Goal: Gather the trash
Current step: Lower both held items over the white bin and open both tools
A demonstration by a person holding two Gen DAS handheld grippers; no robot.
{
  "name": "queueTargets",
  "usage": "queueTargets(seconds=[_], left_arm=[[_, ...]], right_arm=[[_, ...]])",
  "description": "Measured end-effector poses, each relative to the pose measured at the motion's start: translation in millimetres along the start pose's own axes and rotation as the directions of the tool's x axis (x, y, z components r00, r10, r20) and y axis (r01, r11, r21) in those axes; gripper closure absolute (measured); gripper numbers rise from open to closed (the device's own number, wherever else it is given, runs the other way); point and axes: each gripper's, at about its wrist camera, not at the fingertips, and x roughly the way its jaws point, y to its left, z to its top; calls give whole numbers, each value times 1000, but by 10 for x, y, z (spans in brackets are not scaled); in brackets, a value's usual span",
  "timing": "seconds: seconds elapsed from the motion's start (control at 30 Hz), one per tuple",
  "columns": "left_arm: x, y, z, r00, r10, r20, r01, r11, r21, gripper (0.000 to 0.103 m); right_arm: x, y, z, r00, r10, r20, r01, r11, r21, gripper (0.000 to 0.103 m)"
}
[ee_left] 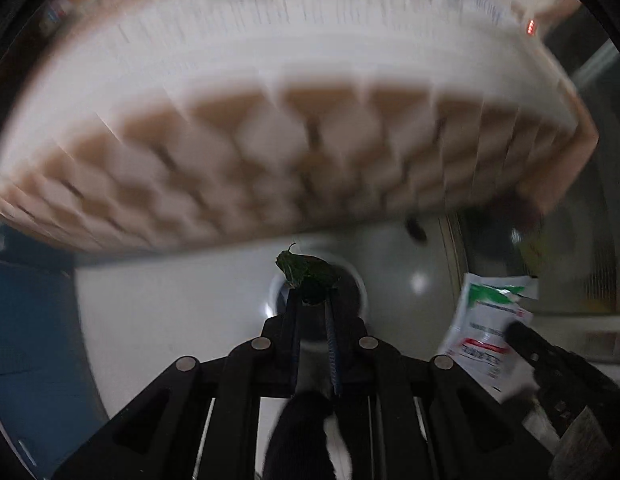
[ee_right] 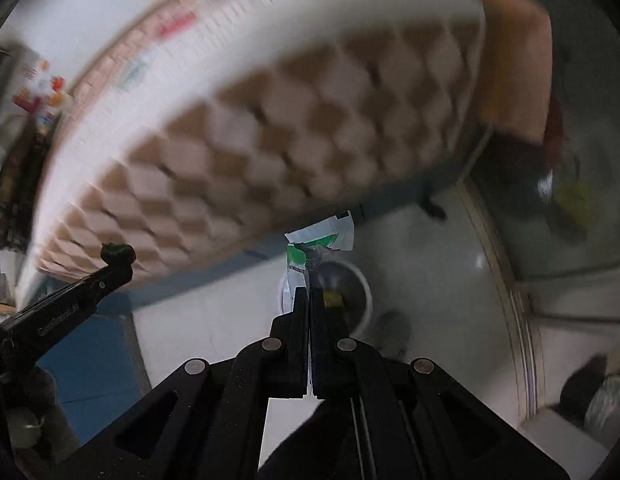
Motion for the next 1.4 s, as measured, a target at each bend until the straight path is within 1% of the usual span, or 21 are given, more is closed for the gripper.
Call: queueTargets(seconds=[0.03,0.1,0.17,0.27,0.43,0.57,0.7,0.83,0.87,0.9,0.93,0.97,1.0,1.03,1.07,1.1,1.13,1.17,1.2,1.3,1.4], left_arm=[[229,23,-35,999,-22,-41,21,1000,-17,94],[823,92,-102,986,-86,-139,78,995,-67,94],[1396,178,-152,966,-148,-213,122,984,-129,94],[2449,308,-231,921,-236,-309,171,960,-223,94],[3733,367,-342,888,-231,-398,132,956,-261,94],[4299,342,-444,879,-177,-442,90,973,-211,94],[4468,411,-557,874,-127,-469,55,985,-165,93],[4407,533,-616,877,-99,-470,18,985,-174,90],[4375,553,-628,877,-76,-474,-7,985,-170,88],[4351,581,-630,878,-57,-476,-25,986,-164,79],[4314,609,-636,883,-43,-467,-36,987,-159,61],[4249,630,-635,894,-21,-447,-50,988,-148,47],[4191,656,-634,903,12,-430,-75,989,-128,20],[4106,665,-630,912,52,-407,-104,989,-105,15],[4007,670,-635,920,87,-382,-128,988,-84,15],[3946,675,-637,922,107,-371,-143,987,-72,14],[3881,683,-649,923,128,-362,-160,985,-59,7],[3808,695,-663,924,148,-351,-176,983,-47,1],[3759,701,-670,927,161,-339,-185,982,-39,0],[3547,730,-711,931,204,-302,-219,976,-15,0],[3357,708,-747,934,207,-290,-223,974,-24,0]], right_arm=[[194,-85,-64,1000,0,-24,0,1000,18,103],[638,-256,-173,997,2,-72,2,999,49,103],[1162,-429,-285,993,22,-114,-12,996,85,103],[1880,-630,-401,987,51,-154,-31,992,126,103],[3239,-910,-570,976,74,-205,-45,989,142,103],[4040,-1045,-704,967,74,-244,-41,990,137,103],[4466,-952,-811,958,57,-283,-34,996,86,103],[4699,-855,-874,942,19,-335,-8,999,34,101],[4721,-859,-879,938,9,-346,1,1000,29,99],[4756,-864,-886,933,-2,-359,9,1000,20,93],[4774,-862,-892,931,-6,-365,11,1000,13,76],[4770,-853,-905,931,-19,-364,21,1000,2,64],[4763,-844,-905,933,-32,-359,32,999,-6,43],[4728,-845,-909,935,-45,-352,42,999,-16,34],[4673,-859,-904,936,-53,-349,47,999,-27,32],[4651,-852,-911,935,-65,-349,55,998,-38,28],[4616,-830,-913,934,-77,-348,65,997,-46,18],[4592,-819,-916,934,-91,-346,77,996,-55,13],[4550,-806,-918,935,-103,-340,86,994,-65,5],[4367,-770,-907,936,-154,-318,126,986,-104,3],[4162,-731,-888,939,-175,-296,145,982,-121,3]])
